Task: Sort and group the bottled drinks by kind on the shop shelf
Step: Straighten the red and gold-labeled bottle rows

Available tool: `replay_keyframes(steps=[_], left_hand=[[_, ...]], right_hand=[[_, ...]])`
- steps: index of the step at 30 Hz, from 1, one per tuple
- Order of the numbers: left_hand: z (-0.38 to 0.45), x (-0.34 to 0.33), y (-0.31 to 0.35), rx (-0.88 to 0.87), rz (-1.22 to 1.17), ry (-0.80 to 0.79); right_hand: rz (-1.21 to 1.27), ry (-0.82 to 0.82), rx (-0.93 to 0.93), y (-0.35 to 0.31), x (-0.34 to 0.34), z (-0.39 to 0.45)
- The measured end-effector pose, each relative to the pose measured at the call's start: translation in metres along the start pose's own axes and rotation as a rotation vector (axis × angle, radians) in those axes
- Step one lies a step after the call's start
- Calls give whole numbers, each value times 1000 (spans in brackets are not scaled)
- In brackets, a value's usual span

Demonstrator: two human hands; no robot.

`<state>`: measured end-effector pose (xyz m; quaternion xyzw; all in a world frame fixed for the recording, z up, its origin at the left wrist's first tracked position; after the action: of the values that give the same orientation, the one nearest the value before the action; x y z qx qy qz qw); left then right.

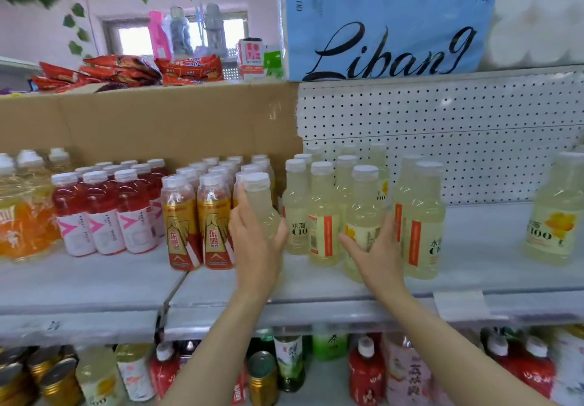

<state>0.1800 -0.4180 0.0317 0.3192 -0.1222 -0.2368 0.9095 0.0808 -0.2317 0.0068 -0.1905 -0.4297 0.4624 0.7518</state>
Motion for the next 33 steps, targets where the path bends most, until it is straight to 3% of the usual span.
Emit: replay_keyframes(steps=[4, 10, 13, 15, 18, 20, 26, 28, 31, 33], left_hand=[[13, 43, -17, 2, 104, 135], [24, 58, -34, 66, 255, 190], [9, 44, -2, -142, 155, 303], [-3, 20, 31, -194, -99, 152], [-11, -24, 65, 87, -379, -258], [-12, -44, 68, 204, -373, -399], [3, -23, 45, 259, -358, -310], [10, -9, 35, 250, -316, -283], [19, 9, 27, 253, -275, -235], [23, 15, 23, 230, -218, -194]], right_hand=[[128, -37, 0, 0, -8, 3], [140, -91, 28, -11, -20, -6], [133, -70, 15, -12, -14, -8], [145, -38, 7, -12, -12, -12], [188, -63, 41, -22, -15, -20], [242, -132, 89, -32, -22, -25], [145, -298, 283, -46, -28, -36], [113, -252, 302, -43, -24, -36], [4, -70, 162, -36, -24, -15], [-78, -34, 88, -35, -34, 4]])
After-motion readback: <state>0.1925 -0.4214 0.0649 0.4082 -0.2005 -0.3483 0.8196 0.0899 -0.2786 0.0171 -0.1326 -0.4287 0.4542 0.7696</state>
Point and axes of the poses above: each hand's wrist, its own z-axis towards the middle knuckle, its own x-axis out of the back of the hand, y = z × x, the point moved 3 cm from there along z, towards the middle knuckle, and after that the axes turned 15 degrees about -z, right-handed, at the moved point
